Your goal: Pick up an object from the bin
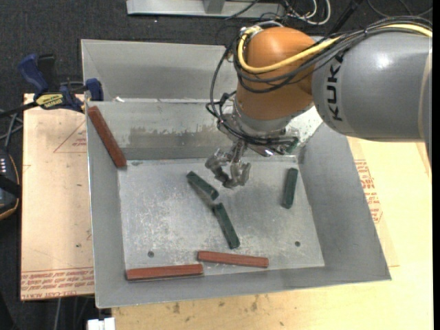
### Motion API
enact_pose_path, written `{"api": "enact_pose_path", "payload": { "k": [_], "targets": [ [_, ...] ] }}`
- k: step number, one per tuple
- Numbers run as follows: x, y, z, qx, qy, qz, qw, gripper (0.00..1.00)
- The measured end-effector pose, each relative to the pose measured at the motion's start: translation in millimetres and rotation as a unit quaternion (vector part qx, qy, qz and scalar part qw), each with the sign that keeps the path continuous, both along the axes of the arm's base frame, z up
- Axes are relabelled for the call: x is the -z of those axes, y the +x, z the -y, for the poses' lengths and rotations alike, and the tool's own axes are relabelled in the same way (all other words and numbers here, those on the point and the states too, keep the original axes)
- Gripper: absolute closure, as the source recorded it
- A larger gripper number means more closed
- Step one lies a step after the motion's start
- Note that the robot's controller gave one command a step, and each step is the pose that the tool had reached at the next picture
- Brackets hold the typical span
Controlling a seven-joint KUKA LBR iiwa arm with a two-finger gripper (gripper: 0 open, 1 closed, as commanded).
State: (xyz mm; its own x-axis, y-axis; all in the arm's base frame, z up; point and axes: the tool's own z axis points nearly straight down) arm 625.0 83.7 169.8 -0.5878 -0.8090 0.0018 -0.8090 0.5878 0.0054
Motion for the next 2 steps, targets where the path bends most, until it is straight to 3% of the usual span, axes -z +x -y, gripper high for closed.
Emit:
{"api": "enact_pose_path", "payload": {
  "k": [1, 2],
  "targets": [
    [-70.0, -7.3, -0.4, -0.014, 0.0, 0.0029, 0.9999, 1.0],
    [20.6, -64.7, -13.3, -0.095, 0.001, -0.001, 0.9955, 0.0]
  ]
}}
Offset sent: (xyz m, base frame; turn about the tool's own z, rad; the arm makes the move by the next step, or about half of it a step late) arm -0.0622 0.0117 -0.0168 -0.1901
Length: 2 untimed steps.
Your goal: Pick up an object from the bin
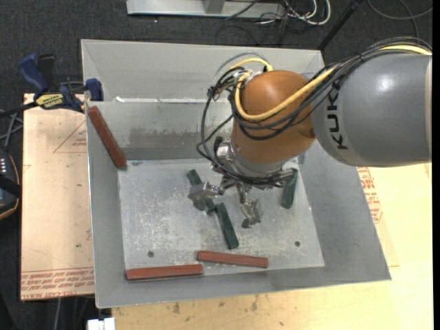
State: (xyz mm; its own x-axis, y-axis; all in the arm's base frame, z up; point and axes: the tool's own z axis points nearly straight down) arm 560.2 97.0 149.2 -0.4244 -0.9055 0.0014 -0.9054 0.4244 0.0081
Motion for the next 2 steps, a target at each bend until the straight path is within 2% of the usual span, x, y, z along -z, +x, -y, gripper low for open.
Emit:
{"api": "enact_pose_path", "payload": {
  "k": [1, 2],
  "targets": [
    [-3.3, 2.6, 0.3, 0.001, 0.0, 0.0041, 1.0, 0.0],
    [20.7, -6.0, 11.3, -0.063, 0.001, 0.0086, 0.998, 0.0]
  ]
}}
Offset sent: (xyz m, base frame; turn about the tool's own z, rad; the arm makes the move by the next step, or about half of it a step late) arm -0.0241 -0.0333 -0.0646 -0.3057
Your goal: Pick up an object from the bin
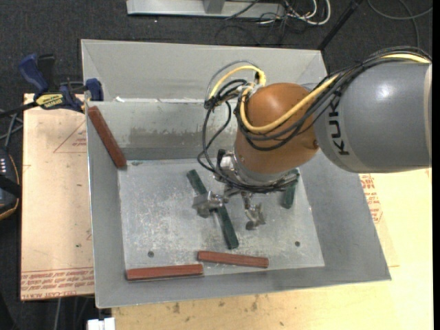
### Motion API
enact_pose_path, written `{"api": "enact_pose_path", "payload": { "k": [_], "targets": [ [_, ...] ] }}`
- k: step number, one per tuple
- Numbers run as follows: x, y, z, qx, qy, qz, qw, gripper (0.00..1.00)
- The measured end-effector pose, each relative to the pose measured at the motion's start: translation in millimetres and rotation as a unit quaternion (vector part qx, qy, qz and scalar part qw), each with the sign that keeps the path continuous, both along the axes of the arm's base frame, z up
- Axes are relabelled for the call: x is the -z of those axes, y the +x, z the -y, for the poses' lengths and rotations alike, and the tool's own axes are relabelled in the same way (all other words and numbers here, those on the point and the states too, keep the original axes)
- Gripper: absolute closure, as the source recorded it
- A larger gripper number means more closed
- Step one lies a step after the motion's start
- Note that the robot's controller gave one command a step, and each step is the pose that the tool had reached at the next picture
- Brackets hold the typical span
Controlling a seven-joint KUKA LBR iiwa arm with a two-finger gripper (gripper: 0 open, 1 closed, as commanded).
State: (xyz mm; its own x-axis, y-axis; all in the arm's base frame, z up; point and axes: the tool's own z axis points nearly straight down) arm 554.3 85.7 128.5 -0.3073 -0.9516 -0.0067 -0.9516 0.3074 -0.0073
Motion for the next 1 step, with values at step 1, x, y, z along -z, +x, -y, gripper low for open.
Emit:
{"api": "enact_pose_path", "payload": {
  "k": [1],
  "targets": [
    [57.8, -12.6, 32.2, -0.136, -0.002, -0.0045, 0.9906, 1.0]
  ]
}}
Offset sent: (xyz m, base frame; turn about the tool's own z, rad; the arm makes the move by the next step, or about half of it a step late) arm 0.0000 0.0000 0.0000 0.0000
